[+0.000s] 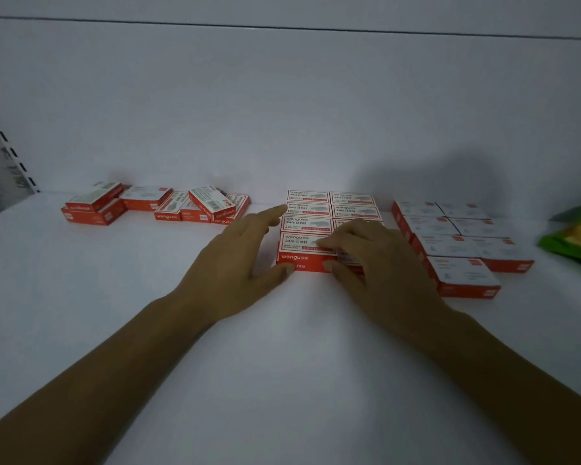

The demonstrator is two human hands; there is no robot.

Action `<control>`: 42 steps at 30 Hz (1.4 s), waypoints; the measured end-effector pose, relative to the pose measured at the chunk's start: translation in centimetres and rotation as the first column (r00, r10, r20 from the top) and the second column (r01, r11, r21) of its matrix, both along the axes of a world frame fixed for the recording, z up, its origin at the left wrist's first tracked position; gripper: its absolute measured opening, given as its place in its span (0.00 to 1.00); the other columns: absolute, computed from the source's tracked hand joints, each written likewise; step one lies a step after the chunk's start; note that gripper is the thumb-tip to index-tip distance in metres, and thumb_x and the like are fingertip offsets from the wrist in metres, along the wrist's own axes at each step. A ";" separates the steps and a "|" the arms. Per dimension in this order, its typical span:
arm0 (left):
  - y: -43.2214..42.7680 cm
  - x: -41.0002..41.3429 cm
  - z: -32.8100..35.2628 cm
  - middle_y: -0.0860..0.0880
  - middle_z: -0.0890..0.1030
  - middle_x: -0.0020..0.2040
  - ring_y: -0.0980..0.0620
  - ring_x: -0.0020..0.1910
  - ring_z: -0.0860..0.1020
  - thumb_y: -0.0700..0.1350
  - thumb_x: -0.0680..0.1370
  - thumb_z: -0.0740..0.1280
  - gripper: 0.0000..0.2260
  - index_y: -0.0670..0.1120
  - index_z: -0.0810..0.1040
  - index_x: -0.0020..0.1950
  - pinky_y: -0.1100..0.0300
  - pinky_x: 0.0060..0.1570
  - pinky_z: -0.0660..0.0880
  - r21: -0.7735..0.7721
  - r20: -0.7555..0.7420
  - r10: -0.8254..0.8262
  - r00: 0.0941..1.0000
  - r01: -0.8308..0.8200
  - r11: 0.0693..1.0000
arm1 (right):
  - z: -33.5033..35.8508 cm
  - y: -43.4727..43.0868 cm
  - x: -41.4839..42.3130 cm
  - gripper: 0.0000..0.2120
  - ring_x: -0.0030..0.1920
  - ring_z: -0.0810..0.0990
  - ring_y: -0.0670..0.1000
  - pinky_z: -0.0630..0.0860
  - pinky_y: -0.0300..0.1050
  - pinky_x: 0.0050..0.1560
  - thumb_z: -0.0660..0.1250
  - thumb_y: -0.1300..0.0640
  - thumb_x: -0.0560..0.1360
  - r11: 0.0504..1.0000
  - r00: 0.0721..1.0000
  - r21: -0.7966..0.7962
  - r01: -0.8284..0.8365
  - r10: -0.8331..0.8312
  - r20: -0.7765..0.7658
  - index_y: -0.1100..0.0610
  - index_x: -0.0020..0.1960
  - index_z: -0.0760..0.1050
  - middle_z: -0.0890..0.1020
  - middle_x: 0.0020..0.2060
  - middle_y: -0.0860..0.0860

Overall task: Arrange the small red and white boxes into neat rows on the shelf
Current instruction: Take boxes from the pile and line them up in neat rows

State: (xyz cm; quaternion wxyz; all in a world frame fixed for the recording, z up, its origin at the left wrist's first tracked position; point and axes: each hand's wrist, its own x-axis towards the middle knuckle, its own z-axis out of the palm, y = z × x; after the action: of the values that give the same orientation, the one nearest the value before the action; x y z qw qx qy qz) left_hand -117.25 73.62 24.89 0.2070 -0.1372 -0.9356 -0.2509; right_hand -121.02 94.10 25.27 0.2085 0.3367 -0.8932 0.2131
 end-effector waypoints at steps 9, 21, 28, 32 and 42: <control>0.0 -0.1 0.1 0.55 0.68 0.70 0.55 0.66 0.68 0.56 0.73 0.68 0.33 0.55 0.55 0.74 0.52 0.62 0.68 -0.005 0.032 -0.011 0.999 0.011 1.000 | -0.2 -0.2 -0.2 0.15 0.50 0.80 0.56 0.73 0.53 0.52 0.64 0.51 0.71 0.999 0.999 -0.019 0.030 -0.031 -0.034 0.56 0.54 0.80 0.82 0.50 0.53; 0.2 0.0 0.1 0.51 0.69 0.69 0.51 0.66 0.69 0.60 0.71 0.63 0.35 0.50 0.58 0.74 0.48 0.63 0.69 -0.023 -0.005 -0.035 0.999 0.035 0.999 | 1.9 -0.9 1.7 0.15 0.59 0.74 0.52 0.63 0.48 0.60 0.64 0.51 0.75 0.979 0.992 0.164 0.124 -0.127 0.011 0.51 0.62 0.74 0.77 0.59 0.49; 0.1 0.9 0.2 0.47 0.72 0.67 0.47 0.63 0.71 0.59 0.71 0.64 0.32 0.46 0.64 0.71 0.51 0.61 0.70 -0.110 -0.128 -0.094 0.987 0.080 0.991 | 4.6 -1.9 2.5 0.16 0.57 0.77 0.51 0.66 0.51 0.63 0.60 0.45 0.76 0.942 0.974 0.263 0.211 -0.225 0.024 0.48 0.61 0.74 0.79 0.58 0.48; -1.5 0.9 2.0 0.50 0.66 0.72 0.48 0.69 0.65 0.56 0.72 0.68 0.35 0.49 0.58 0.74 0.49 0.67 0.64 -0.152 -0.086 -0.054 0.995 0.041 0.988 | 5.1 -3.9 2.9 0.15 0.56 0.77 0.49 0.69 0.45 0.58 0.63 0.46 0.75 0.969 0.973 0.144 0.202 -0.215 0.083 0.50 0.59 0.75 0.80 0.56 0.47; -12.8 3.5 1.6 0.49 0.65 0.72 0.49 0.71 0.63 0.57 0.74 0.67 0.32 0.49 0.59 0.74 0.54 0.66 0.62 -0.233 -0.037 0.019 0.999 -0.027 0.972 | 3.2 -13.8 2.9 0.13 0.54 0.75 0.48 0.71 0.46 0.54 0.63 0.45 0.74 0.995 0.974 0.048 0.090 -0.098 0.205 0.48 0.57 0.75 0.79 0.53 0.46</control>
State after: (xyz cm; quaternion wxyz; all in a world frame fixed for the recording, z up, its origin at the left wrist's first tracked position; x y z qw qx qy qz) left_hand -113.72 60.86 26.48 0.2086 -0.1542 -0.9564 -0.1342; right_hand -118.14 80.31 28.43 0.1178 0.2739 -0.9289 0.2196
